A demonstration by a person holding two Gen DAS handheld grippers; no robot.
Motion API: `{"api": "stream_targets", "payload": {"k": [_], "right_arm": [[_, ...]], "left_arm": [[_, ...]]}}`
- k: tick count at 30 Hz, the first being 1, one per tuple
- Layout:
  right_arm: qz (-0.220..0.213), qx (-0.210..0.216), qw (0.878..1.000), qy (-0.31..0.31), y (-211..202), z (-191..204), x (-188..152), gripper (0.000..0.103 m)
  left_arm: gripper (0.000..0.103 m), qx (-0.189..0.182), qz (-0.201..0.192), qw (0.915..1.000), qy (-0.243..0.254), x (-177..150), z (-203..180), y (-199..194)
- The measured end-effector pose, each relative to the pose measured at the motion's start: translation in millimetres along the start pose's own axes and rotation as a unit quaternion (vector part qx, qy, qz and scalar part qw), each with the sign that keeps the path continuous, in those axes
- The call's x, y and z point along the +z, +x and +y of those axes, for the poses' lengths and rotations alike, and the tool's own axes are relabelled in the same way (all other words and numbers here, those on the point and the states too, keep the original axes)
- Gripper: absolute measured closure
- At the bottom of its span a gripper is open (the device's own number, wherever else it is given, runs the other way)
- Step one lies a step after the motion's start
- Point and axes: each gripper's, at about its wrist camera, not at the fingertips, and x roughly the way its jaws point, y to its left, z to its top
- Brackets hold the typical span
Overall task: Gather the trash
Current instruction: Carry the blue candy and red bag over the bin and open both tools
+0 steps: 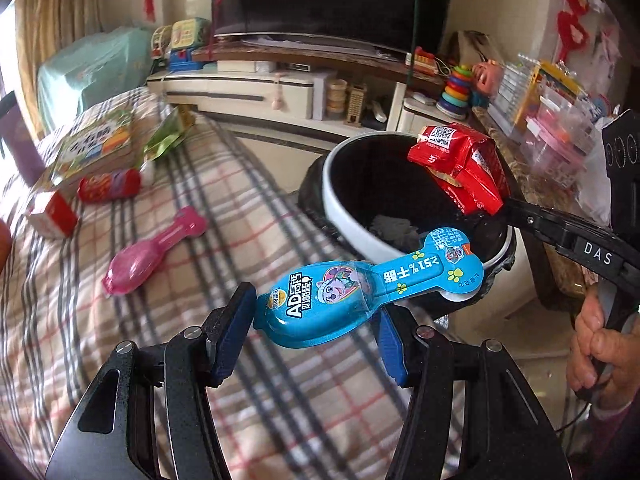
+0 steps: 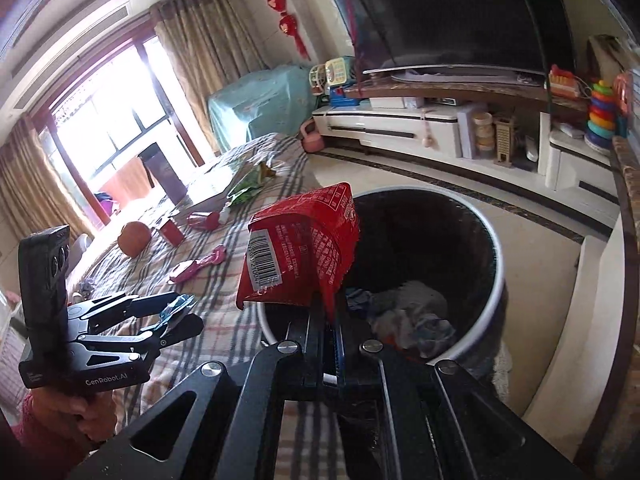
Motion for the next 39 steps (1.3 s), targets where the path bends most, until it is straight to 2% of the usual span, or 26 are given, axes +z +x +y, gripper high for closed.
{"api": "stream_targets", "payload": {"k": [20, 39], "right_arm": [[0.004, -0.028, 0.999, 0.016, -8, -37, 3, 0.099], [0.013, -0.038, 0.999, 0.015, -3, -51, 15, 0.099]], "left_arm": [[0.046, 0.006, 0.005, 0.9988, 0.048, 38, -42, 25], [0.046, 0.001, 0.015, 0.9986, 0.051, 52, -54, 45]]}}
